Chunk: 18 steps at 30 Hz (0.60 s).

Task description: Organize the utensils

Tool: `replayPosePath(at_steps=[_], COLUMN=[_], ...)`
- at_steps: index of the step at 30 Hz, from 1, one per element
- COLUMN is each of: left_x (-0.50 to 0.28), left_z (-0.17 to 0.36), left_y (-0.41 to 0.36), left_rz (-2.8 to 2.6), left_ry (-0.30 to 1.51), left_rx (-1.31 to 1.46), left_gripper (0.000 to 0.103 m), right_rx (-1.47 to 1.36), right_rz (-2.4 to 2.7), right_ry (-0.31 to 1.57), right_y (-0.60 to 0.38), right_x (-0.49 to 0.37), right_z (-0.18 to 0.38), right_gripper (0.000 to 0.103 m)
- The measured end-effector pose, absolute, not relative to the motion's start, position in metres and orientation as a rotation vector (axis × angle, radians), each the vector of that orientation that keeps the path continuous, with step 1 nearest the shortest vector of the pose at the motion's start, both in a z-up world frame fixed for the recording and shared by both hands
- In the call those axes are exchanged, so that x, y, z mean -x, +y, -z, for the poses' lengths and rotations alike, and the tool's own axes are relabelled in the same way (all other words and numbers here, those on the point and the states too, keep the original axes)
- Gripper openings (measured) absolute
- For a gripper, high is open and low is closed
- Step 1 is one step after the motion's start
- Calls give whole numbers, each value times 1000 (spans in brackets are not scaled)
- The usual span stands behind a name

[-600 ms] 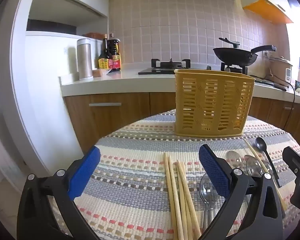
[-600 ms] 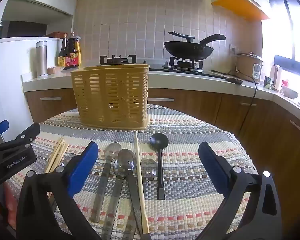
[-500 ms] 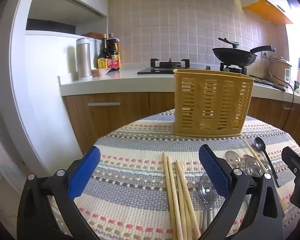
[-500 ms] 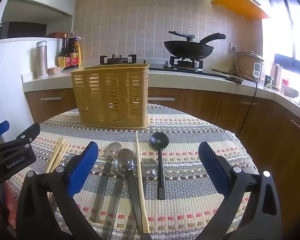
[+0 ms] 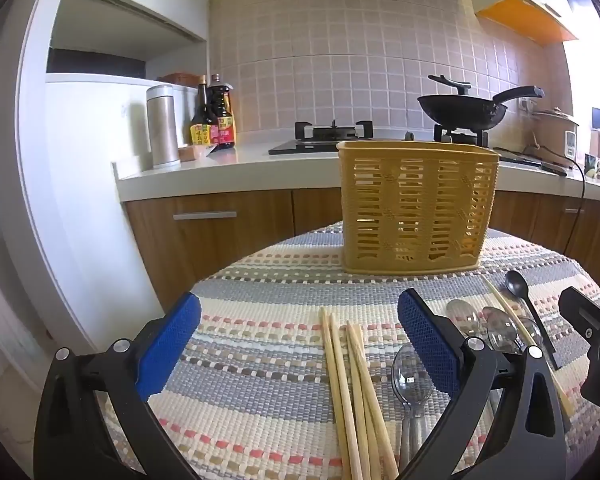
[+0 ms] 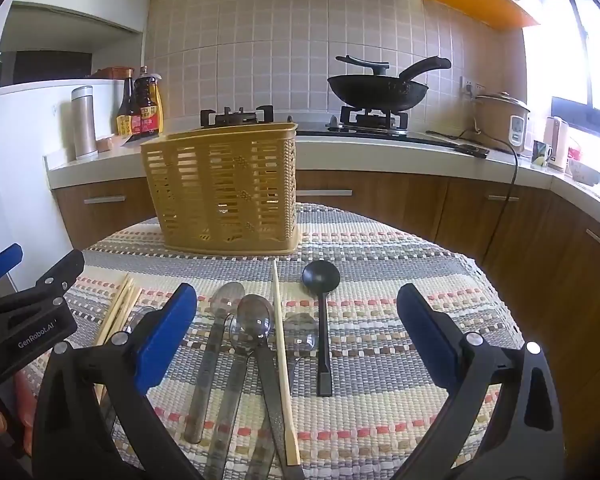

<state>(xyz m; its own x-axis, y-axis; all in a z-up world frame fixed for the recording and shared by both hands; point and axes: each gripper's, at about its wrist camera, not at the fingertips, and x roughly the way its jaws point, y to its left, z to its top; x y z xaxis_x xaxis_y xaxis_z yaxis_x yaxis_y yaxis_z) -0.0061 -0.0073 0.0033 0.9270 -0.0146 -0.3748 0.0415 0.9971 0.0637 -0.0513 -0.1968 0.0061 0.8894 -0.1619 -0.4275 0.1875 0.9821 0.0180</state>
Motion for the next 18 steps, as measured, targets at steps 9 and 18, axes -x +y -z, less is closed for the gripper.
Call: replayPosePath(at_steps=[9,18], left_x=[4,3], left_z=[-3,-1], left_y=[-7,-8], left_rz=[31,33], left_ry=[391,388], left_rx=[-71,-75], left_gripper=[96,96], right_rx=[-54,-49], right_rz=[170,166], right_ry=[458,461], right_y=[-198,-196], right_x=[49,48], right_z=[-6,-6], right_gripper=[95,95])
